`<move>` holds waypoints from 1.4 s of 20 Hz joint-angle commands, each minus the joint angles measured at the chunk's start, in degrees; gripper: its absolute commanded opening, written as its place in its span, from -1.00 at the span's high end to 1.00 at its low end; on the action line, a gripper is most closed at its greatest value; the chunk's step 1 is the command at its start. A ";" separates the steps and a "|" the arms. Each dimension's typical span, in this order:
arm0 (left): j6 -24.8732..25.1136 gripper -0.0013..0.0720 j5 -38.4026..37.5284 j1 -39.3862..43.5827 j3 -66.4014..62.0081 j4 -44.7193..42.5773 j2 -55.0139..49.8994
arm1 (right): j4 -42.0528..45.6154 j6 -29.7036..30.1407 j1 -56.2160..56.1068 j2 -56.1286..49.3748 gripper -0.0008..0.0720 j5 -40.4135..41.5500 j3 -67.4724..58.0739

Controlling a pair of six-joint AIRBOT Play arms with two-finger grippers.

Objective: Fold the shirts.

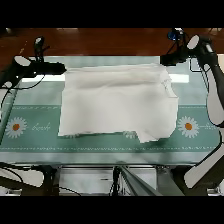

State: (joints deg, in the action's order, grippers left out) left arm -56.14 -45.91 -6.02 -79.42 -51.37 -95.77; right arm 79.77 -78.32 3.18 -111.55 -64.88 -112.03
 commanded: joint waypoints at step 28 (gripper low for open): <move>-10.23 -0.43 -46.10 -17.66 8.02 -4.00 7.54 | 3.26 -2.75 11.58 17.44 -0.16 -29.00 17.90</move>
State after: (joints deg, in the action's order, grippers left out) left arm -66.85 -85.49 -17.47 -78.43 -58.50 -92.68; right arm 85.82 -81.62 9.19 -100.09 -93.82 -99.37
